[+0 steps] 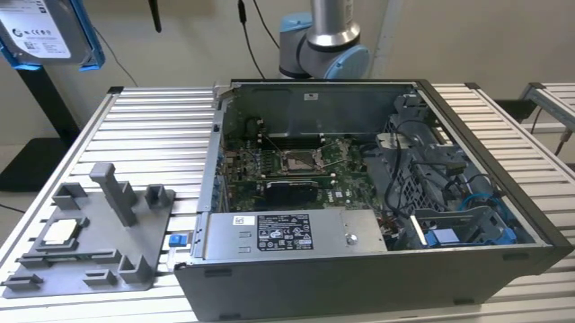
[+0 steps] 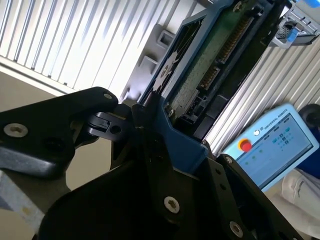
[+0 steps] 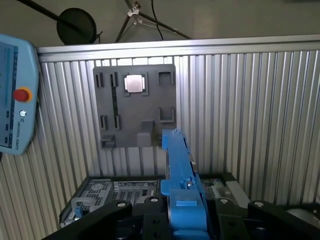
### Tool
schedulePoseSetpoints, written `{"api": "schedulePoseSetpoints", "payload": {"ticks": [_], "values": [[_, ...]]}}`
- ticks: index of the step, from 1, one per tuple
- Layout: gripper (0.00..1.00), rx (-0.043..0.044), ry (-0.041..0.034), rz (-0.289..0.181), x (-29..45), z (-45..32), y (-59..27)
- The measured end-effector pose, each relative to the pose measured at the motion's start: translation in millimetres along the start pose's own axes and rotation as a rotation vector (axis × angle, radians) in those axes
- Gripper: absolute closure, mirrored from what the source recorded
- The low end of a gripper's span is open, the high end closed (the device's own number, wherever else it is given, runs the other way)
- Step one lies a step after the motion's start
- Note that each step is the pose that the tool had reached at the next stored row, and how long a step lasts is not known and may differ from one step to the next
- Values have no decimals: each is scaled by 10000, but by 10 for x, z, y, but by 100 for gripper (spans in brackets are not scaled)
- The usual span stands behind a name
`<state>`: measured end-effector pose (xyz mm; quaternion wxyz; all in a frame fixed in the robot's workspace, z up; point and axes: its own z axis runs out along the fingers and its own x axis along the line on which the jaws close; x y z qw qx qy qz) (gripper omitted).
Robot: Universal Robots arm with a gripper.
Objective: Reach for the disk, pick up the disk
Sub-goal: 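Pick up the disk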
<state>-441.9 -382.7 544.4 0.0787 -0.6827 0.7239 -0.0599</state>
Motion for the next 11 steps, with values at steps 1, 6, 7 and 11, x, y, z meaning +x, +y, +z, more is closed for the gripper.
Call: {"api": "schedulePoseSetpoints", "payload": {"ticks": [1, 6, 7, 11], "values": [[100, 0, 0, 0, -1, 3, -15], [100, 1, -1, 0, -5, 20, -98], [100, 1, -1, 0, -6, 23, -115], [100, 1, -1, 0, -11, 42, -206]]}}
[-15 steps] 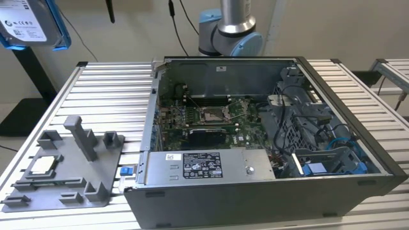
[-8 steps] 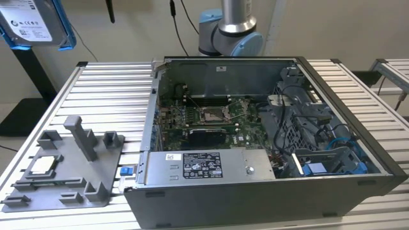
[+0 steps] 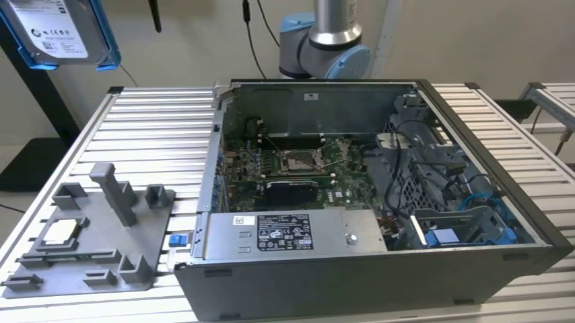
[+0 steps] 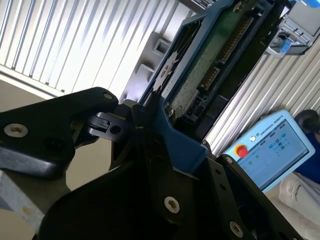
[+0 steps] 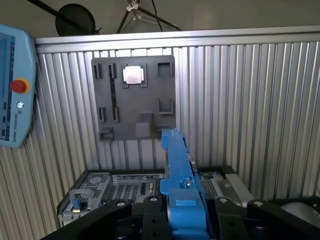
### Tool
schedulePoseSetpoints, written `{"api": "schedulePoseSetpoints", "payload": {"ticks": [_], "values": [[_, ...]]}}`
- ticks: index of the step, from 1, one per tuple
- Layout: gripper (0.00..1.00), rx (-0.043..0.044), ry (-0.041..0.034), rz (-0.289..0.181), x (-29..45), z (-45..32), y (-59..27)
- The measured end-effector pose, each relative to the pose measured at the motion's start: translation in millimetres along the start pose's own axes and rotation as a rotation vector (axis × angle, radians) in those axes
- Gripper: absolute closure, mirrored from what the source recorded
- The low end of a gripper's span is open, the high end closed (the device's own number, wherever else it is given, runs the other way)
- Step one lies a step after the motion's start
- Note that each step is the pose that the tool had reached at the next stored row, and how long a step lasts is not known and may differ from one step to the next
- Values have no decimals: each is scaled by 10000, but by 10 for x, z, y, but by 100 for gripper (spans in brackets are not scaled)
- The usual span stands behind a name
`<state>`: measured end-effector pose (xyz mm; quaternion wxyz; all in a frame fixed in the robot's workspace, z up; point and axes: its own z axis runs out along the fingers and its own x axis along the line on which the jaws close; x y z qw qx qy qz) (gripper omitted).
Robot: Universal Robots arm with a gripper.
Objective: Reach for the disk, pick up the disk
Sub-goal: 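Pick up the disk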
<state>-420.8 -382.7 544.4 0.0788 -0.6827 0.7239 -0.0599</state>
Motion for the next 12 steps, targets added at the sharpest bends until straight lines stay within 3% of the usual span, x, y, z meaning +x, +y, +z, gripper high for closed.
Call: {"api": "schedulePoseSetpoints", "payload": {"ticks": [12], "values": [[100, 0, 0, 0, -16, 57, -285]]}}
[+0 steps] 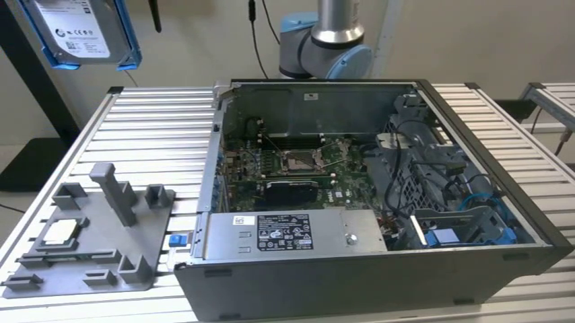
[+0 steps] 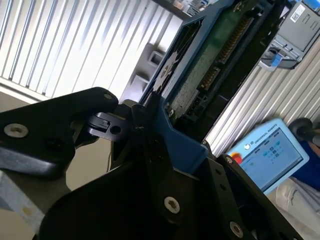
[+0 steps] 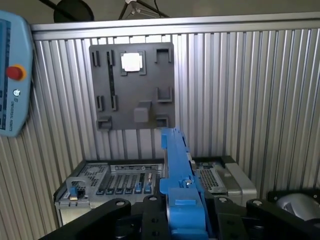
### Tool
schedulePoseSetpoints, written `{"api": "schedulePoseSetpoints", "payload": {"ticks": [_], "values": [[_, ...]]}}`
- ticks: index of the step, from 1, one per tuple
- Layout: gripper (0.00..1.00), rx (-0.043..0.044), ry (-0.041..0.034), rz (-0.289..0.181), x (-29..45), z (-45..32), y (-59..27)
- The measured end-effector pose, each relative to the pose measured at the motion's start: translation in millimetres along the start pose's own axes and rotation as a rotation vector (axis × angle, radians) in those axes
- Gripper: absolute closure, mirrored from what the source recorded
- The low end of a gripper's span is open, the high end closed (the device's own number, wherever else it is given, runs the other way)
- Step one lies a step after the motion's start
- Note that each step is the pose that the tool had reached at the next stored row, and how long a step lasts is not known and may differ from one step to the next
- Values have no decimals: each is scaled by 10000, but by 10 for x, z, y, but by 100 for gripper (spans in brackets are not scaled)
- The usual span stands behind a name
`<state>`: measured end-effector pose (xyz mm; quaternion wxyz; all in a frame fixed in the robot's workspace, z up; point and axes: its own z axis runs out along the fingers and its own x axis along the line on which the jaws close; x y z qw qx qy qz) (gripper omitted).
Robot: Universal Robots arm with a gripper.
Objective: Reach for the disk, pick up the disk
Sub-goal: 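Pick up the disk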
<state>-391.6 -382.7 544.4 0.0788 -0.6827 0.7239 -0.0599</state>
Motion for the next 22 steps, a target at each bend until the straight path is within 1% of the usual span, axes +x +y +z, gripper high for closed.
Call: {"api": "schedulePoseSetpoints", "payload": {"ticks": [17, 22], "values": [[100, 0, 0, 0, -22, 77, -388], [100, -1, 0, 0, -30, 104, -521]]}}
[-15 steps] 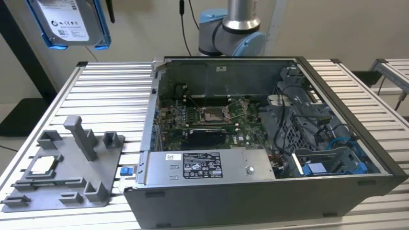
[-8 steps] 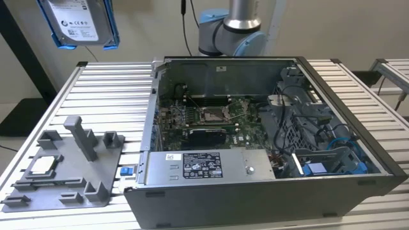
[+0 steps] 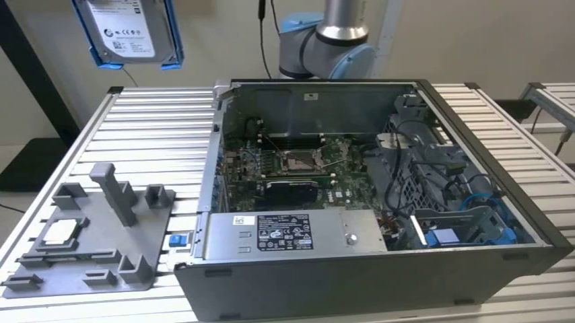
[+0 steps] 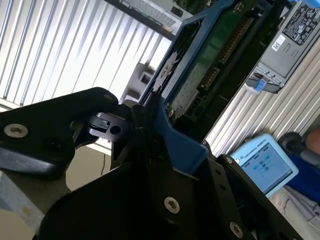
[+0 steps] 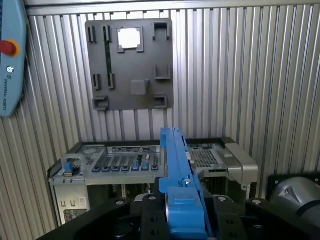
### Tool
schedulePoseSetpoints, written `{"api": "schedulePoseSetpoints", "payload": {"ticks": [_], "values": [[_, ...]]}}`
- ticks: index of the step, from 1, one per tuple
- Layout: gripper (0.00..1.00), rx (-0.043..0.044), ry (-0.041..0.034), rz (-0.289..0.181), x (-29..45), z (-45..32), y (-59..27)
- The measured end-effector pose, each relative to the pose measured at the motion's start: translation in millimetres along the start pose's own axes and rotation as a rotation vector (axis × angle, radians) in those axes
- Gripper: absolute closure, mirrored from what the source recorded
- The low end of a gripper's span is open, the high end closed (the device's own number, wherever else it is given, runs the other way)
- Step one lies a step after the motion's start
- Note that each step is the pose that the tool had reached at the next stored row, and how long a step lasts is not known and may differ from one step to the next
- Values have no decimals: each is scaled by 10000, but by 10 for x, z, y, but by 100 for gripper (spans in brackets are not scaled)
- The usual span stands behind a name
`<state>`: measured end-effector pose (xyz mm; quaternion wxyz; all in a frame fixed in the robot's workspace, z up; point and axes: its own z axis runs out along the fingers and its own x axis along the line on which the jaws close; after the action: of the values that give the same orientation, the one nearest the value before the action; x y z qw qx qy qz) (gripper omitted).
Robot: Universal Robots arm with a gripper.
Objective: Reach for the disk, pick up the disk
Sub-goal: 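Pick up the disk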
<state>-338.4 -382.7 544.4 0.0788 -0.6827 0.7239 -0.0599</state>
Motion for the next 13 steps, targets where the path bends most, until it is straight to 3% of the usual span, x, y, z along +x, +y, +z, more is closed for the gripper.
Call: {"api": "schedulePoseSetpoints", "payload": {"ticks": [13], "values": [[100, 0, 0, 0, -17, 61, -304]]}}
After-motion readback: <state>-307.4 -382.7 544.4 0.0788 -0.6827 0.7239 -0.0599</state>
